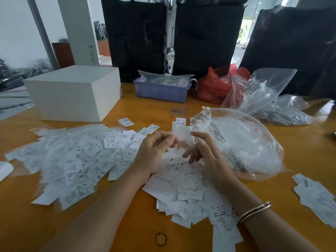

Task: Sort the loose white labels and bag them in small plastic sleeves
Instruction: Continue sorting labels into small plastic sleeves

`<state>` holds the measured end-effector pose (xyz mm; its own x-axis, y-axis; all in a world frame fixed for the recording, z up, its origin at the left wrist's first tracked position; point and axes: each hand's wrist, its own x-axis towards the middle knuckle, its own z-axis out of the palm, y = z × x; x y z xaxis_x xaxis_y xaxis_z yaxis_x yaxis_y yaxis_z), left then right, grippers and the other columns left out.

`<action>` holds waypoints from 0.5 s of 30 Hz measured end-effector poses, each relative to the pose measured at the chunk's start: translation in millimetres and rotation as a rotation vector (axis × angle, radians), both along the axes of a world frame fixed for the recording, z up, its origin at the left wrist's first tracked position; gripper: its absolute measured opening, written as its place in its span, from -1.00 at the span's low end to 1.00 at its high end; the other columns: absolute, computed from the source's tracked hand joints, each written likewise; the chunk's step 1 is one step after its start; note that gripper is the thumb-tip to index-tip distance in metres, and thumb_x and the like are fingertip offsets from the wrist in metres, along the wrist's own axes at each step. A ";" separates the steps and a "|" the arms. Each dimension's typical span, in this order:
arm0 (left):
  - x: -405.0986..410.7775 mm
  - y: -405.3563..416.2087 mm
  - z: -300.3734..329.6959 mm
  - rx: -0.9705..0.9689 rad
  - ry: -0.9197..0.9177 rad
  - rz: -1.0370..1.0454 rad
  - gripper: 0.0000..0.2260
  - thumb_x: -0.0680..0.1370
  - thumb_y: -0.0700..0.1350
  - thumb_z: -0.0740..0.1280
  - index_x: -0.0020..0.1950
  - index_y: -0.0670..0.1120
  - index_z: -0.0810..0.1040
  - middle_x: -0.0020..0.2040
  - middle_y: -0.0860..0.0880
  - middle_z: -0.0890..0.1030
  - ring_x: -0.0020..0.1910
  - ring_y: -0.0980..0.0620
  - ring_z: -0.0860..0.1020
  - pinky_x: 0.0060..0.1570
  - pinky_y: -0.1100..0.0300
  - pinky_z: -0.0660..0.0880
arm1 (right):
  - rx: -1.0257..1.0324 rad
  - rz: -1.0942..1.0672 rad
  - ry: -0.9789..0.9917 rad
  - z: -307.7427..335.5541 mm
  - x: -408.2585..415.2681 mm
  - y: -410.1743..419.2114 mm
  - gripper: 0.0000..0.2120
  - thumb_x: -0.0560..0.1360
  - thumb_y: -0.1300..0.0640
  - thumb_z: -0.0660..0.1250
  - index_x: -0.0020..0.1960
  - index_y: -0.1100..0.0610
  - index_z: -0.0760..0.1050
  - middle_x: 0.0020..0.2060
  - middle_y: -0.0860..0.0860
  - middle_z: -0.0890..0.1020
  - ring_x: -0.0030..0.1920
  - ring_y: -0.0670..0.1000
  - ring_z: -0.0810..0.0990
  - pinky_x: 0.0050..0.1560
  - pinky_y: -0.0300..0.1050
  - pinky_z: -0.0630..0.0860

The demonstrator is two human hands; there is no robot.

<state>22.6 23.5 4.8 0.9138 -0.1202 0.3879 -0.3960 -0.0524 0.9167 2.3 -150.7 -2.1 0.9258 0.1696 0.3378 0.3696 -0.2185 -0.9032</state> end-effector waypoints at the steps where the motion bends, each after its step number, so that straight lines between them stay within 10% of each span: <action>1: 1.4 1.6 0.2 -0.047 0.032 0.043 -0.88 0.56 -0.16 0.29 -0.12 -0.06 0.61 -0.20 0.10 0.68 -0.19 0.23 0.61 -0.19 0.40 0.48 | -0.100 -0.014 0.000 -0.7 0.8 0.3 -0.64 0.53 -0.15 0.10 0.24 -0.02 0.39 -0.18 -0.04 0.63 -0.20 -0.17 0.57 -0.16 -0.19 0.52; 6: 8.1 3.5 -1.7 -0.108 0.098 0.195 -0.90 0.55 -0.15 0.32 -0.10 -0.18 0.50 -0.23 0.09 0.69 -0.21 0.22 0.63 -0.24 0.37 0.51 | -0.922 0.031 -0.168 -6.7 8.6 5.8 -0.40 0.39 -0.39 0.12 0.31 -0.12 0.43 0.02 -0.22 0.37 0.07 -0.20 0.30 0.17 -0.18 0.30; 15: 6.9 3.0 -3.1 -0.062 0.084 0.180 -0.84 0.55 -0.19 0.33 -0.03 0.08 0.58 -0.24 0.21 0.68 -0.19 0.31 0.60 -0.24 0.48 0.48 | -0.688 0.005 -0.144 -8.3 6.9 2.0 -0.62 0.47 -0.25 0.23 0.20 -0.11 0.52 -0.04 -0.27 0.45 0.02 -0.28 0.34 0.05 -0.25 0.32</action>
